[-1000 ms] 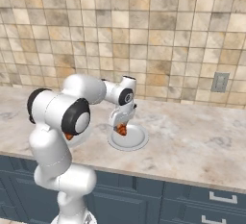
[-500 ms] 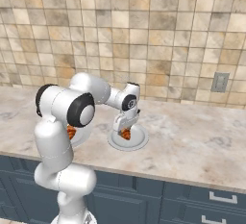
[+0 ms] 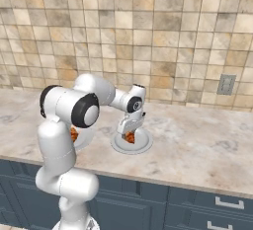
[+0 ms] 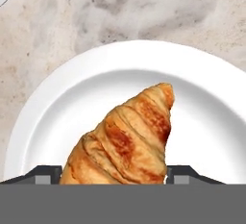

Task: Place the pastries on the plates.

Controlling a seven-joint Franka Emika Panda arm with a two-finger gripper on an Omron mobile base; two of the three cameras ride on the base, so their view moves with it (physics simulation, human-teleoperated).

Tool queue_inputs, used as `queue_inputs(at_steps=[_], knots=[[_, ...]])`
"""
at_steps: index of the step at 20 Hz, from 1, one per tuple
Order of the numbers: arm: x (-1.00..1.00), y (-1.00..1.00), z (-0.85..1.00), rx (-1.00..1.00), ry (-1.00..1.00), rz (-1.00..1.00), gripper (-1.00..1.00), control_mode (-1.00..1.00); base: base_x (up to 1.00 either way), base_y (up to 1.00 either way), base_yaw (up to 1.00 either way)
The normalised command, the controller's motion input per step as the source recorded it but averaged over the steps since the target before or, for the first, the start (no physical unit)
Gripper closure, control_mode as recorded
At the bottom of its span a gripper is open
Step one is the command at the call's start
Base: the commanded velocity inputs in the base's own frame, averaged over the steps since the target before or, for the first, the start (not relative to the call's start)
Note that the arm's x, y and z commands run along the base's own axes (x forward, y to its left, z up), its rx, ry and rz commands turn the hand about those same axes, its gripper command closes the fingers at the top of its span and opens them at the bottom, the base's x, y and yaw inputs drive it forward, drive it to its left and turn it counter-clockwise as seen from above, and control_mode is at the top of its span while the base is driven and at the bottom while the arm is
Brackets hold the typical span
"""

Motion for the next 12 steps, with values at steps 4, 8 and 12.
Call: queue_inputs(at_steps=[4, 8, 12], knots=[[0.0, 0.0, 0.0, 0.0, 0.01, 0.0, -1.0, -1.0, 0.0, 0.0, 0.0], [-0.38, -0.06, 0.27, 0.0, -0.09, 0.0, -1.0, -1.0, 0.0, 0.0, 0.0], [-0.49, -0.05, 0.53, 0.0, -0.18, 0.0, -1.0, -1.0, 0.0, 0.0, 0.0]])
